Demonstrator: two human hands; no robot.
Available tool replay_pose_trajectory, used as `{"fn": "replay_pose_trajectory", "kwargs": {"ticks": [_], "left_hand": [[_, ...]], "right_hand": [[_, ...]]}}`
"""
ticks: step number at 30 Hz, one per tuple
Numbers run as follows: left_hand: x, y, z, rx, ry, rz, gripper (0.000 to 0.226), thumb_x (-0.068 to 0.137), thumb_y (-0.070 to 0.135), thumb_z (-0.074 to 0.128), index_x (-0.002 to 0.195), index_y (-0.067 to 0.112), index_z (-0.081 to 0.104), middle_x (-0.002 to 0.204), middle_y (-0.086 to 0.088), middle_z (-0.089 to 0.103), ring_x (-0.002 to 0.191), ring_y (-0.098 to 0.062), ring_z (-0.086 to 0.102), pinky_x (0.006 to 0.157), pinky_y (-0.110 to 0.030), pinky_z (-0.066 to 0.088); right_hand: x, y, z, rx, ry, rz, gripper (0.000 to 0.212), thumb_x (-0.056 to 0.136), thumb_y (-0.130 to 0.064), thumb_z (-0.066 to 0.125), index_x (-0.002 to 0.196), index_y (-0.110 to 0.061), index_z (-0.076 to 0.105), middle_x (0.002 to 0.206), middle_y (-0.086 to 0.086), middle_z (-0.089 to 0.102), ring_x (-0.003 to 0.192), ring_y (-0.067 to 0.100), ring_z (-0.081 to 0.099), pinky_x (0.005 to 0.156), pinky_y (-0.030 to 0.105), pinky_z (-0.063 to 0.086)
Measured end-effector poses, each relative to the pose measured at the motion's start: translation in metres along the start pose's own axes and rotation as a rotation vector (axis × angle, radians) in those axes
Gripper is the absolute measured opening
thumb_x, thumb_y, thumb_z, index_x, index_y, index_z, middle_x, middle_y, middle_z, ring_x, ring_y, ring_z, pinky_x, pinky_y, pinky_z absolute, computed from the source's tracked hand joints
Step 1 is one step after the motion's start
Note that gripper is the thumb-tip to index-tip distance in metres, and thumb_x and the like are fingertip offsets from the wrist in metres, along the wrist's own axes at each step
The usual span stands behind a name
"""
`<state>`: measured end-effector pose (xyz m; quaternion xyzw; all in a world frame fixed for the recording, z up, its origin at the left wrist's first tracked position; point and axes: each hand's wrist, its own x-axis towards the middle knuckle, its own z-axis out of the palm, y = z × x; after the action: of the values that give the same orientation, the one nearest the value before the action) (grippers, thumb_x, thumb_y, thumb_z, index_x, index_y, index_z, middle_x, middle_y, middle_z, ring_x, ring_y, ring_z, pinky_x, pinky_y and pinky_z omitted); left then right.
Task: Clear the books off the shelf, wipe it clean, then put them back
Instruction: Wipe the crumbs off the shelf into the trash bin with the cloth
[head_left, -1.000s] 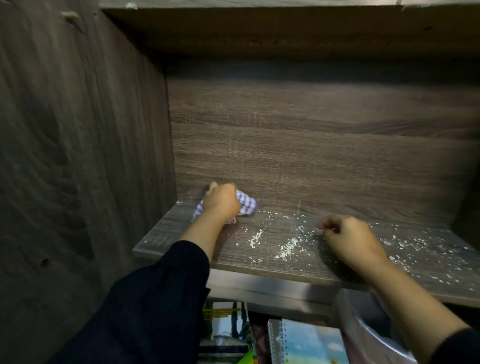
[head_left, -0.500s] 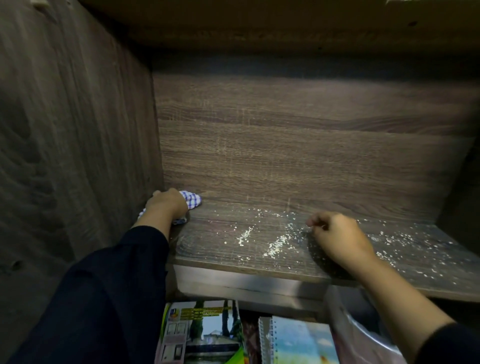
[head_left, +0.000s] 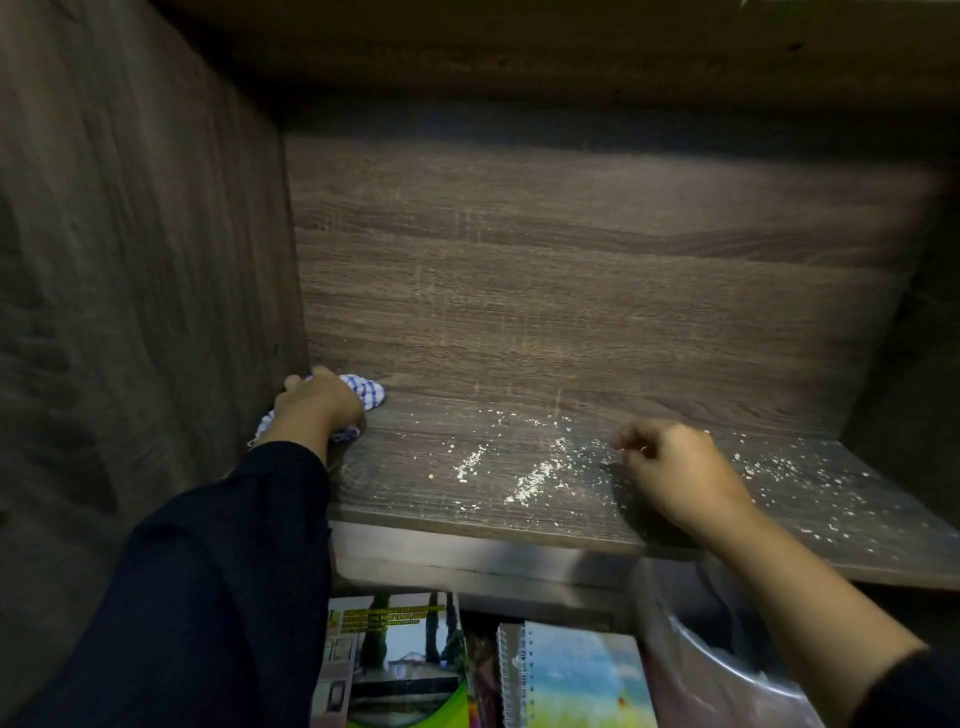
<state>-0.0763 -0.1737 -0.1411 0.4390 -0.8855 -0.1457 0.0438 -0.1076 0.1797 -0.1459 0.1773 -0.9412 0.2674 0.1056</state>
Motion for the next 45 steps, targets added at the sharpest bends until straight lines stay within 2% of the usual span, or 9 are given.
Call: {"fn": "replay_pose_trajectory", "kwargs": {"ticks": [17,21,25,27,30,33,39,42,45], "left_hand": [[-0.021,0.002,0.004,-0.104,0.051,0.034,0.068,0.087,0.031,0.056,0.145,0.011,0.028,0.148,-0.020,0.027,0.133,-0.036,0.036,0.107,-0.041,0.033],[-0.054,0.041,0.019,-0.113,-0.001,0.187,0.052,0.081,0.023,0.064,0.130,0.011,0.050,0.134,-0.018,0.047,0.122,-0.036,0.049,0.099,-0.041,0.041],[-0.094,0.097,0.036,-0.119,-0.119,0.483,0.043,0.091,0.014,0.057,0.133,0.006,0.048,0.135,-0.016,0.050,0.127,-0.033,0.042,0.104,-0.040,0.041],[-0.104,0.109,0.030,-0.195,-0.052,0.520,0.048,0.089,0.011,0.061,0.135,0.009,0.046,0.138,-0.013,0.045,0.128,-0.031,0.038,0.105,-0.041,0.040],[-0.102,0.084,0.000,-0.294,0.241,0.462,0.030,0.089,0.014,0.058,0.119,0.012,0.057,0.124,-0.013,0.049,0.123,-0.033,0.044,0.097,-0.037,0.040],[-0.090,0.032,-0.019,0.033,0.532,0.472,0.021,0.086,0.018,0.055,0.103,0.012,0.066,0.118,-0.017,0.056,0.114,-0.035,0.051,0.092,-0.035,0.043],[-0.070,-0.061,0.007,0.110,0.177,0.265,0.044,0.094,0.038,0.044,0.131,0.015,0.052,0.143,-0.013,0.041,0.132,-0.031,0.039,0.108,-0.038,0.033],[-0.073,-0.049,0.025,0.152,0.133,0.199,0.061,0.091,0.044,0.035,0.146,0.017,0.034,0.153,-0.016,0.027,0.141,-0.034,0.023,0.118,-0.047,0.016],[-0.094,-0.012,0.034,0.155,0.092,0.084,0.085,0.083,0.041,0.053,0.152,0.010,0.014,0.158,-0.022,0.008,0.146,-0.036,0.008,0.120,-0.050,0.003]], "right_hand": [[0.004,-0.026,0.012,0.006,-0.022,-0.037,0.023,0.088,-0.015,0.054,0.102,-0.025,0.069,0.108,0.006,0.069,0.104,0.025,0.062,0.085,0.029,0.047],[0.007,-0.030,0.017,0.005,-0.037,-0.025,0.024,0.088,-0.016,0.054,0.103,-0.026,0.068,0.108,0.006,0.070,0.103,0.026,0.063,0.085,0.031,0.048],[0.010,-0.038,0.022,0.007,-0.033,-0.027,0.022,0.088,-0.019,0.055,0.103,-0.027,0.068,0.107,0.005,0.071,0.102,0.025,0.064,0.082,0.028,0.047],[0.010,-0.041,0.021,0.017,-0.032,-0.025,0.022,0.089,-0.019,0.055,0.104,-0.027,0.069,0.105,0.005,0.071,0.101,0.025,0.064,0.080,0.026,0.046],[0.009,-0.040,0.018,0.041,-0.035,-0.039,0.021,0.088,-0.018,0.055,0.102,-0.026,0.069,0.104,0.004,0.071,0.100,0.025,0.064,0.083,0.029,0.048],[0.007,-0.035,0.009,0.063,-0.036,-0.038,0.022,0.087,-0.016,0.055,0.100,-0.025,0.069,0.104,0.005,0.071,0.100,0.026,0.064,0.086,0.032,0.050],[0.001,-0.019,-0.008,0.079,-0.038,-0.014,0.023,0.085,-0.011,0.053,0.098,-0.023,0.068,0.103,0.006,0.071,0.099,0.026,0.064,0.084,0.032,0.049],[-0.001,-0.008,-0.018,0.091,-0.050,0.023,0.021,0.085,-0.013,0.054,0.096,-0.025,0.068,0.103,0.007,0.071,0.099,0.027,0.064,0.085,0.033,0.051],[-0.005,0.001,-0.027,0.104,-0.042,0.048,0.022,0.086,-0.012,0.054,0.100,-0.022,0.069,0.106,0.008,0.071,0.102,0.027,0.064,0.086,0.032,0.048]]}}
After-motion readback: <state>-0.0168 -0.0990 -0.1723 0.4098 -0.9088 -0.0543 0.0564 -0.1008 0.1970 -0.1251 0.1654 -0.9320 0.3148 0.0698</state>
